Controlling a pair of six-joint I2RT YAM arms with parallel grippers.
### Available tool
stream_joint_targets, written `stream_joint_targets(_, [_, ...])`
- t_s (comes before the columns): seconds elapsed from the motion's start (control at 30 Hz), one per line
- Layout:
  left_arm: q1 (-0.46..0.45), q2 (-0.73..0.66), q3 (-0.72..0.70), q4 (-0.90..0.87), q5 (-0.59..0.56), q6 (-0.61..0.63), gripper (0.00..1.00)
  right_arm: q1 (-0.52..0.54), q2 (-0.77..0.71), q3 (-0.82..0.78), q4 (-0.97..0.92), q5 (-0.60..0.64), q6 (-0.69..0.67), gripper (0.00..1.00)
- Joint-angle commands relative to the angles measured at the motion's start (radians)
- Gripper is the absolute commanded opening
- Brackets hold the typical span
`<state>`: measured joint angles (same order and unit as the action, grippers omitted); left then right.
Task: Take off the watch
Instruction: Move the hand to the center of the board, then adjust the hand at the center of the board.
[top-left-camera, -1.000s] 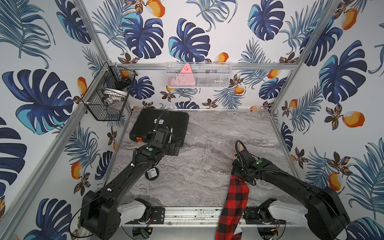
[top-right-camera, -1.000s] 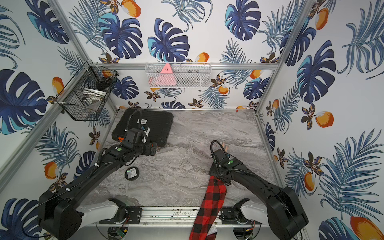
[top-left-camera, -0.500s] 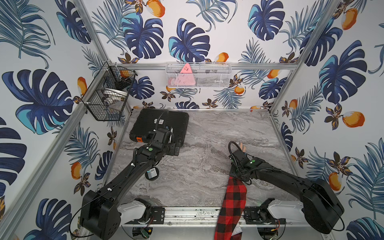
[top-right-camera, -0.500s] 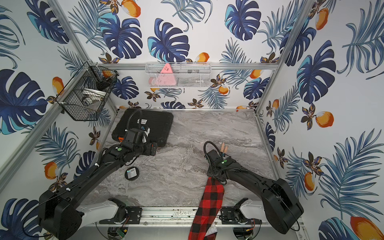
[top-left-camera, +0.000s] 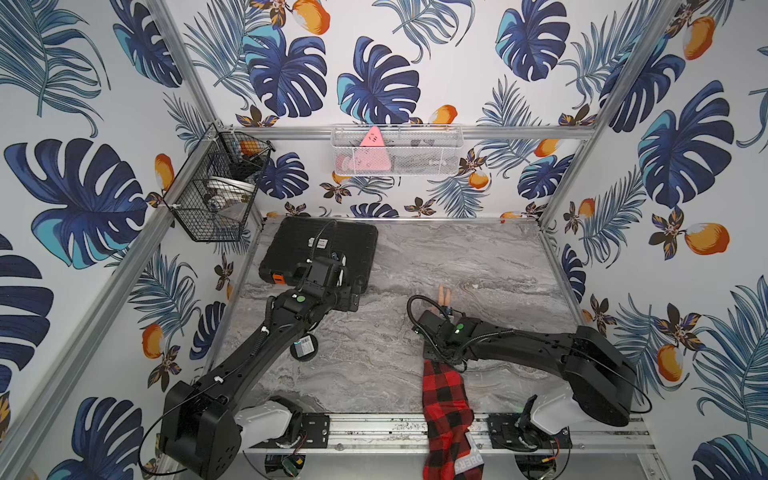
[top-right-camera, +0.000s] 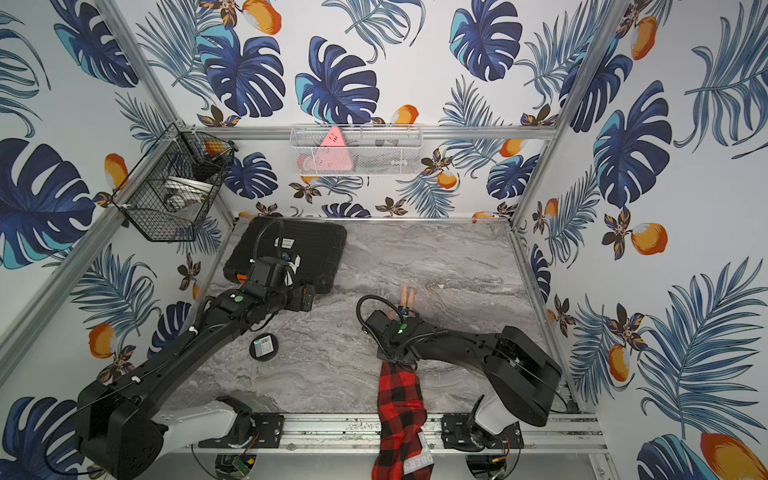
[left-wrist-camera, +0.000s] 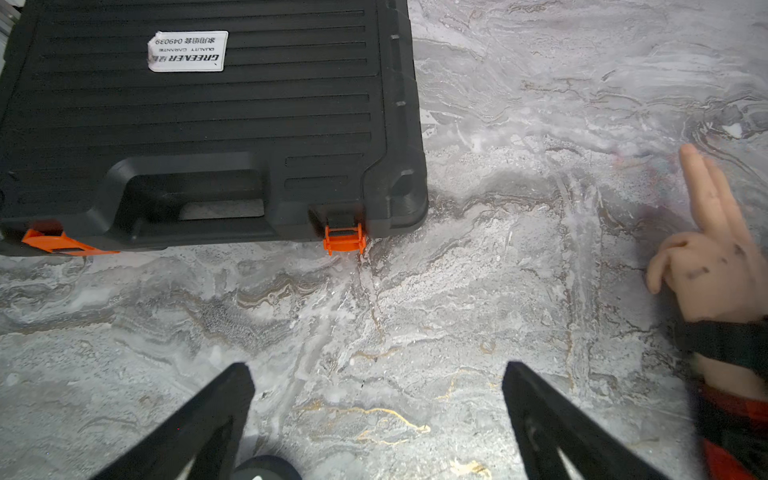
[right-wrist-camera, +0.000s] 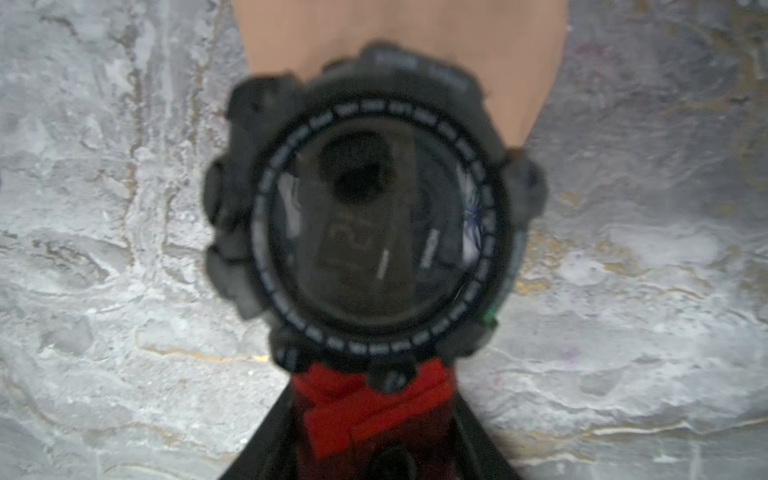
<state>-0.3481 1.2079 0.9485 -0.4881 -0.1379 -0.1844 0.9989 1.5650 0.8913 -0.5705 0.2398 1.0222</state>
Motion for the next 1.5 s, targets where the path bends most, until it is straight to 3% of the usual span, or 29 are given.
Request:
stream_joint_targets(0.0, [0.001,0.002,-0.001,0.002,0.010,-0.013,0.99,0.051,0.053,0.056,0.062,-0.005,0.055,0.47])
stream_joint_targets(0.23, [0.000,0.012,-0.005,0.012,0.067,-0.019,0.99,0.083,0.124,0.119,0.060,0.015,0.049,0.51])
stream_joint_targets(0.37, [-0.010,0.028,-0.004,0.014,0.104,-0.041,0.99,0.075,0.084,0.118,0.046,0.053,0.024,0.62])
stream_joint_targets(0.57, [-0.066,0.050,-0.007,0.020,0.138,-0.168,0.97,0.001,-0.026,0.072,0.093,-0.021,-0.023,0.76])
stream_joint_targets(0.87, [-0.265,0.096,0.009,0.015,0.138,-0.349,0.93,-0.246,-0.254,-0.053,0.119,-0.165,-0.089,0.78])
stream_joint_targets(1.13, [-0.500,0.230,0.112,-0.037,0.015,-0.540,0.91,-0.411,-0.350,-0.066,0.026,-0.182,-0.188,0.79])
stream_joint_targets(1.3, [-0.658,0.362,0.202,-0.086,-0.080,-0.626,0.92,-0.464,-0.373,-0.080,0.012,-0.198,-0.212,0.80])
stream_joint_targets(1.47, [-0.724,0.482,0.240,-0.095,-0.111,-0.691,0.94,-0.484,-0.389,-0.100,0.018,-0.218,-0.212,0.80])
